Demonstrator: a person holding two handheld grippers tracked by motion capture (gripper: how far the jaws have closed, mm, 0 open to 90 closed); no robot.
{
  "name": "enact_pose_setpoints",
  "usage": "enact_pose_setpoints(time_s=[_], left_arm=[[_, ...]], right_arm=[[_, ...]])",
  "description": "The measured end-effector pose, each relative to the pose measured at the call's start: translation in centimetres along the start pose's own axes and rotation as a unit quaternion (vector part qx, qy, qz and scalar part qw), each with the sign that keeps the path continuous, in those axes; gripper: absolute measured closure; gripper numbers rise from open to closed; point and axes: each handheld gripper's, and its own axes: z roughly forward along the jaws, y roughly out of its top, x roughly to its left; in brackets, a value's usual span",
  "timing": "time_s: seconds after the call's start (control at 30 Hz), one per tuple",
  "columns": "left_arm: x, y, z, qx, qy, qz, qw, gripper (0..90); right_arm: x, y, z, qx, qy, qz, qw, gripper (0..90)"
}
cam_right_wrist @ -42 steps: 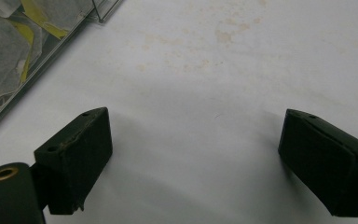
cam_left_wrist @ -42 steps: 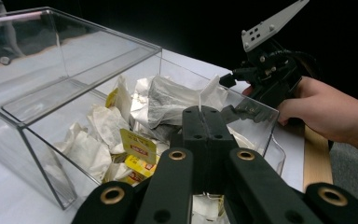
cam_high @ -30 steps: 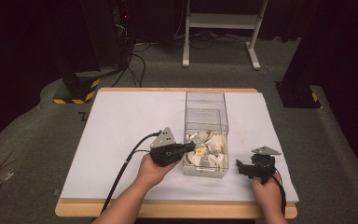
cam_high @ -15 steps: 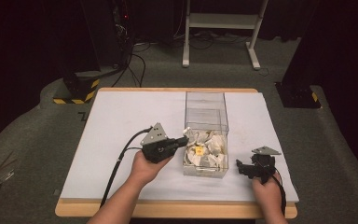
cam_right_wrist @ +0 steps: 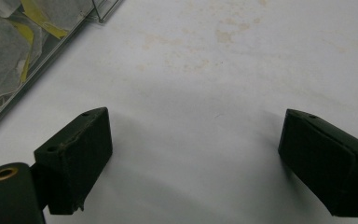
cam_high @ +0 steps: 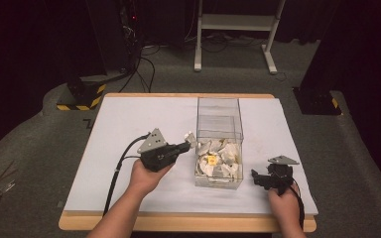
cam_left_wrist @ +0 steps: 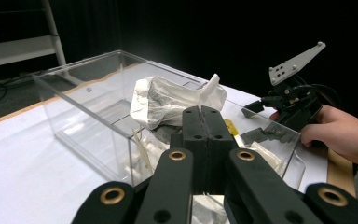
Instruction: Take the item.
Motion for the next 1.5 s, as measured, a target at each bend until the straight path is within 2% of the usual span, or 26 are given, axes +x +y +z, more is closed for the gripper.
enact_pose_setpoints(time_s=[0.43, 0.83, 1.13, 1.5], left_arm=[[1.0, -1.1, -2.1, -0.007, 0.021, -0.010, 0.9997, 90.0], [1.4, -2.6, -3.7, 0.000, 0.037, -0.017, 0.9992, 90.0], [1.7, -3.8, -4.9, 0.005, 0.044, -0.030, 0.9986, 90.0], [1.9, -5.3, -5.4, 0.017, 0.045, -0.045, 0.9978, 89.9]], right_arm=[[0.0, 0.0, 0.0, 0.000, 0.000, 0.000, 1.0000, 9.4], [0.0, 0.0, 0.0, 0.000, 0.000, 0.000, 1.0000, 9.4], [0.0, 0.0, 0.0, 0.000, 0.000, 0.000, 1.0000, 9.4], [0.0, 0.0, 0.0, 0.000, 0.000, 0.000, 1.0000, 9.4]])
